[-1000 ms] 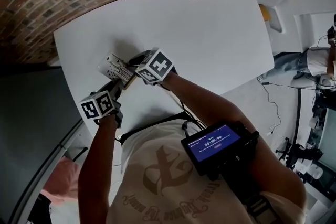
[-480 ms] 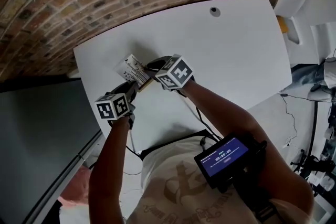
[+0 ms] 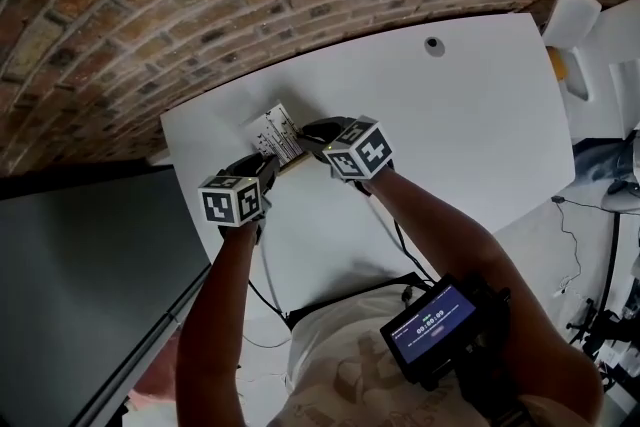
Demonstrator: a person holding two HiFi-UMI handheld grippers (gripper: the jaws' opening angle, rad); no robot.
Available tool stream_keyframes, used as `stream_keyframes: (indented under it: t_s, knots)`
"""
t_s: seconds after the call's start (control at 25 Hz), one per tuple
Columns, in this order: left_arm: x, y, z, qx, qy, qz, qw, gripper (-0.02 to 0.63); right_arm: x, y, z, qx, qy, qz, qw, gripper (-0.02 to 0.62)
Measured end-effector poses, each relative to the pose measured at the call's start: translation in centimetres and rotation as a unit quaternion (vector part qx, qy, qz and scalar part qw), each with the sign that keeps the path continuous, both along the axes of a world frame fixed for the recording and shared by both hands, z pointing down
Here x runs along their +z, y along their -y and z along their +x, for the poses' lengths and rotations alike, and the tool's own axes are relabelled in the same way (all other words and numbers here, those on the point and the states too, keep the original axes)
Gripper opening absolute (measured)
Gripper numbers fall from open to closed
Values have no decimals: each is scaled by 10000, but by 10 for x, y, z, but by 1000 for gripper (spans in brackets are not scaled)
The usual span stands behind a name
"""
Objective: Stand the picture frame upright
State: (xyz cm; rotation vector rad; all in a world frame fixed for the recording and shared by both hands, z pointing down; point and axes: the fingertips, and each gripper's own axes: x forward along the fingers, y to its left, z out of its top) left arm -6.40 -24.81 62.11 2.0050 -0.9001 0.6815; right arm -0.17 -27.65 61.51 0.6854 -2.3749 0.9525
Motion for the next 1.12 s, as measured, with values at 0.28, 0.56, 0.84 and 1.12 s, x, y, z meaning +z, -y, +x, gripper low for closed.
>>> stream_keyframes:
  t_s: [0.28,0.56,0.84,1.12]
  knots:
    - [5,34,-4,215,240,342,9989,132,4,31,-1,161,-5,253,9996,83]
    - [-4,71,-11,380,517,916,9937,132,-8,66,-8,352,55,739,9966,81]
    - [-8,114,-14,765,893,1512,9815,132,-10,102,-10,583,2,1084,9924,80]
    - [-9,142,-22,1012,1409,2081,9626,132,-12,127,-17,610,-233,1497,9866,80]
